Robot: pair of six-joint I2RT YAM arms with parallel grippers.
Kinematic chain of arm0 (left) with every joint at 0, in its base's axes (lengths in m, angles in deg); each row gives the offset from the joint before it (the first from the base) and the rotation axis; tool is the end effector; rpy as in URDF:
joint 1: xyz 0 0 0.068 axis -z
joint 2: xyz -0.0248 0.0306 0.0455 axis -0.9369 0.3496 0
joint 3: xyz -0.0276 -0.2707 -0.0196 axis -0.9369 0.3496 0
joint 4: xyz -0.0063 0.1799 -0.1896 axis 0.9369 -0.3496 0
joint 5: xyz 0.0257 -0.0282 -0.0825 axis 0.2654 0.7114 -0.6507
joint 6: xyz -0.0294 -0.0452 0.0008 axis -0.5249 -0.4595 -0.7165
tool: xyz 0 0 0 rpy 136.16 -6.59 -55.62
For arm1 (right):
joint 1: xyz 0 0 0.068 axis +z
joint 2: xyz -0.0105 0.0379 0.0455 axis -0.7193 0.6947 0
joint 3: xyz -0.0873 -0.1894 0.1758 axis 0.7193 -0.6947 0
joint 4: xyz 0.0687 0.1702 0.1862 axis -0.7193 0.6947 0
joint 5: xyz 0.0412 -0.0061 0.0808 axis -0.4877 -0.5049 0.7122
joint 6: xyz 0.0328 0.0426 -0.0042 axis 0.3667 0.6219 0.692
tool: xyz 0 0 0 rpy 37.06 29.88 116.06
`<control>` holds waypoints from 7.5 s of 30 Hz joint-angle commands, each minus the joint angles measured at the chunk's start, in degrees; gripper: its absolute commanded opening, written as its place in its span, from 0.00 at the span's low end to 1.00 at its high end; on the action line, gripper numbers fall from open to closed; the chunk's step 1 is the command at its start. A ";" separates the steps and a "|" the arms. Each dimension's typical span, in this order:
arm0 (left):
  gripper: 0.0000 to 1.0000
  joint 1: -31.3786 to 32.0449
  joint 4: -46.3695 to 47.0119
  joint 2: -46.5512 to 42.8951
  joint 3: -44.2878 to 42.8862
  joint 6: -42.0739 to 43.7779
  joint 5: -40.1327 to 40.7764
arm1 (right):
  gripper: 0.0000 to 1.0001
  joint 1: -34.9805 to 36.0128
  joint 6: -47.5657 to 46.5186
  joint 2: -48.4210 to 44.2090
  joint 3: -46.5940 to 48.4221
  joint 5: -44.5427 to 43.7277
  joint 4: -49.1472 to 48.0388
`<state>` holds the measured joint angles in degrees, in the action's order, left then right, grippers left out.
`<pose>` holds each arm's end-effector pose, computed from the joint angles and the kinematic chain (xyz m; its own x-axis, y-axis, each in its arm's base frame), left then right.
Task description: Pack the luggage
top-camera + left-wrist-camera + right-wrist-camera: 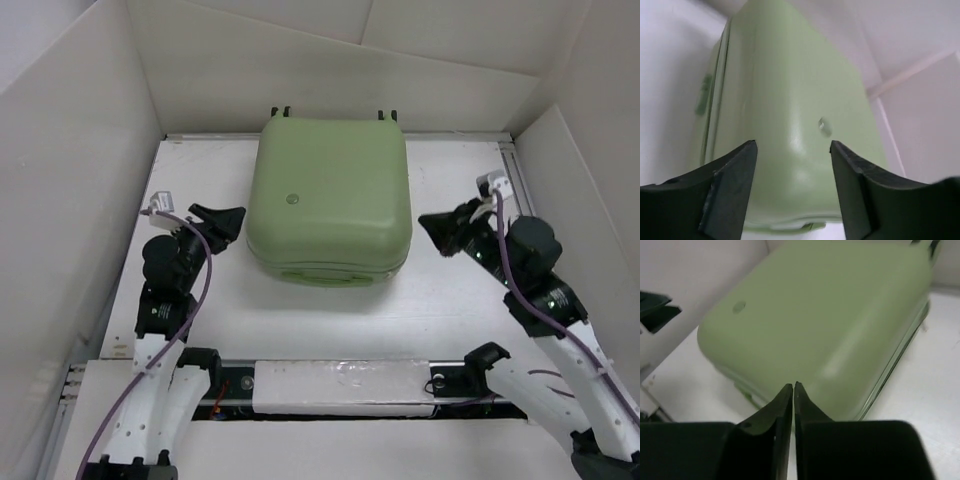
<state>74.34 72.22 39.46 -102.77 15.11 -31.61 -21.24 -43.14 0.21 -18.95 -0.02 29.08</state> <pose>0.1556 -0.0207 0.3385 -0.1431 -0.6728 -0.7259 0.2695 0.6792 -0.6826 0.1377 0.0702 0.4031 -0.1801 0.1545 -0.9714 -0.5386 0.8109 0.2288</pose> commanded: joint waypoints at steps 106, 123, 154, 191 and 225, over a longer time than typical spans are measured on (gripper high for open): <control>0.00 54.88 66.73 43.74 17.90 -15.21 6.55 | 0.00 47.58 11.87 21.75 -20.32 -26.37 -20.95; 0.33 56.01 30.52 19.36 18.09 -5.20 17.63 | 0.05 42.49 23.74 1.88 -27.43 -38.94 -2.05; 0.47 62.09 24.97 36.68 5.60 -4.22 38.29 | 0.45 41.96 24.97 0.74 -32.71 -36.91 -10.04; 0.00 60.42 42.81 36.43 14.74 -5.89 39.26 | 0.77 35.47 38.85 4.86 -35.53 -46.40 -15.23; 0.00 49.87 26.82 13.67 29.77 -4.93 35.83 | 0.00 4.87 32.99 6.90 -35.97 -30.68 -19.19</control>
<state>124.41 99.56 55.42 -73.57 9.60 5.98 -15.43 -2.33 11.23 -55.04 -33.83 11.00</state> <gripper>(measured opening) 0.003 0.155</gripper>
